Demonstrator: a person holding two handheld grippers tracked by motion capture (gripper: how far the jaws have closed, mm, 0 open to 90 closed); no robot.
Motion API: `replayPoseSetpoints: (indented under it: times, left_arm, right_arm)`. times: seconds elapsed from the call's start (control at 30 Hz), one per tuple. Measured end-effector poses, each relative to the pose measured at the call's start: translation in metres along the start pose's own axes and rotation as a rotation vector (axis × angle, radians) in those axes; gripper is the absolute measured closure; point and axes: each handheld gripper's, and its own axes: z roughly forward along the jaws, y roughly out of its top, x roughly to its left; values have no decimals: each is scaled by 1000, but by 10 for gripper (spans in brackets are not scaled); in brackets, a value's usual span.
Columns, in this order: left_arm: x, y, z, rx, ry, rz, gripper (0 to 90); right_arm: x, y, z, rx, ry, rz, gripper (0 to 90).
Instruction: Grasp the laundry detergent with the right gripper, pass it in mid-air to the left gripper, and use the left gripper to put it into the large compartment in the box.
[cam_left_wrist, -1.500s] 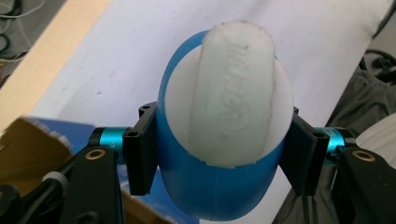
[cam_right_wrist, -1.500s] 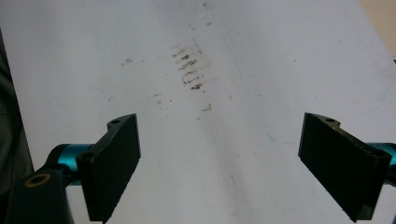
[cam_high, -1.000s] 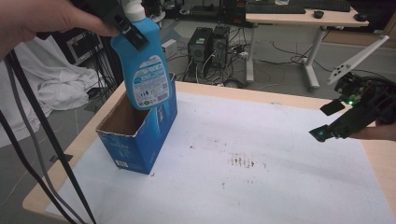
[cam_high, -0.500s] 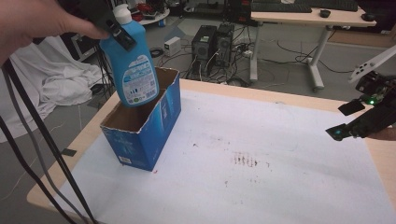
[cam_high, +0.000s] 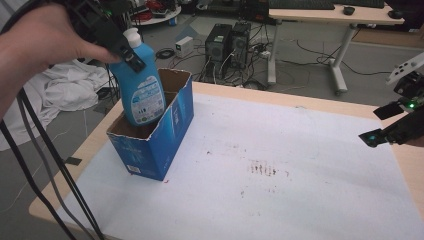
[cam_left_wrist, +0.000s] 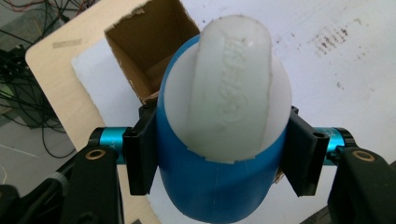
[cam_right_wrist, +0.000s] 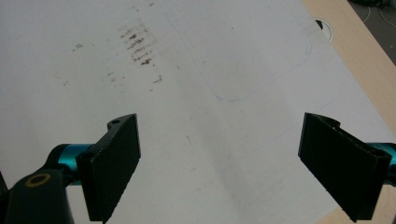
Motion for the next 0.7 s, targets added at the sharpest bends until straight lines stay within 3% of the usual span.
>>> replayPoseSetpoints:
  times: [0.27, 0.47, 0.67, 0.7]
  left_arm:
    - [-2, -12, 26, 26, 1, -7, 381]
    - [-1, -20, 45, 52, -9, -16, 381]
    - [-2, -27, 60, 57, -8, 0, 382]
    - [-2, -30, 68, 60, -12, -2, 381]
  right_arm:
    - [-2, -5, -2, 5, -12, 17, 125]
    - [-2, -7, 1, 20, -21, 3, 125]
    - [-1, -9, 3, 24, -17, 4, 125]
    - [-2, -10, 3, 19, -16, 4, 125]
